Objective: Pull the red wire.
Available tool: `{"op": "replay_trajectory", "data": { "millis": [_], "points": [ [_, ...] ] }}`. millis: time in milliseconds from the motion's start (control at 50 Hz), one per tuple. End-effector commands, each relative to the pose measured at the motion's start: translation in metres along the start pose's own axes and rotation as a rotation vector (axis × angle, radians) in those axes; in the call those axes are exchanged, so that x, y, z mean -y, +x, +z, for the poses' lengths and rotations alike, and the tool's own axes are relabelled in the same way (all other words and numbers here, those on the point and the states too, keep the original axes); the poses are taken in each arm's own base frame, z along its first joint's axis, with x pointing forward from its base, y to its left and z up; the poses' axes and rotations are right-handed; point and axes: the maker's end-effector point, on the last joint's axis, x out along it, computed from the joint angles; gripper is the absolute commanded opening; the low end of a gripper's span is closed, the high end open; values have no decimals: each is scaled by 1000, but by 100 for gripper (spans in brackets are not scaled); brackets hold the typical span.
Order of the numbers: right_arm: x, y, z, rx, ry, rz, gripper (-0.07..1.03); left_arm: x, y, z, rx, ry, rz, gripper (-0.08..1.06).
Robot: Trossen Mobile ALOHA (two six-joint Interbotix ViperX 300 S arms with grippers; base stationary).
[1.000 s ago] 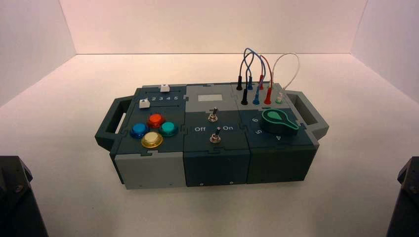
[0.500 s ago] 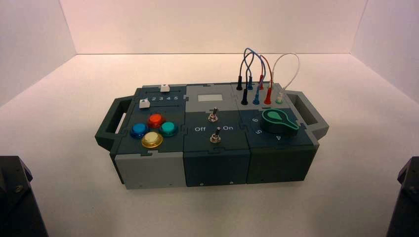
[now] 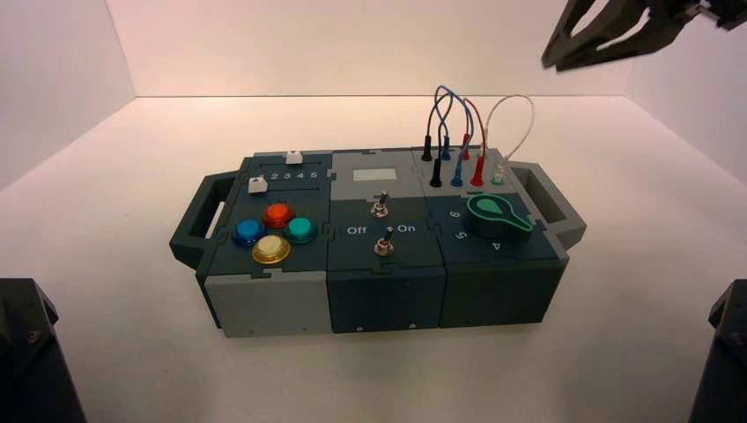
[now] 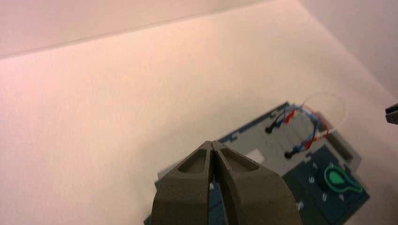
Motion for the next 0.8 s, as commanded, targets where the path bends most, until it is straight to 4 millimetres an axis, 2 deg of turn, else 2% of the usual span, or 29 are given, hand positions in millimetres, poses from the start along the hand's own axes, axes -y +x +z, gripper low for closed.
{"op": "replay_trajectory", "data": {
  "millis": [20,220,360,520,800],
  "points": [
    [-6,2,5,-56,-5,8,35,8,-1,12,-6,6,-18,-3],
    [-12,18,-5,-167,-38,13,35,33,7,0,-63,64,-81,-3],
    [-23,35,-11,-247,-77,20,35,43,14,-8,-98,88,-103,-3],
    [-30,54,-14,-320,-112,17,35,45,16,-11,-108,93,-107,-3],
    [-21,77,-13,-360,-137,-26,35,45,10,-8,-88,93,-111,-3]
  ]
}}
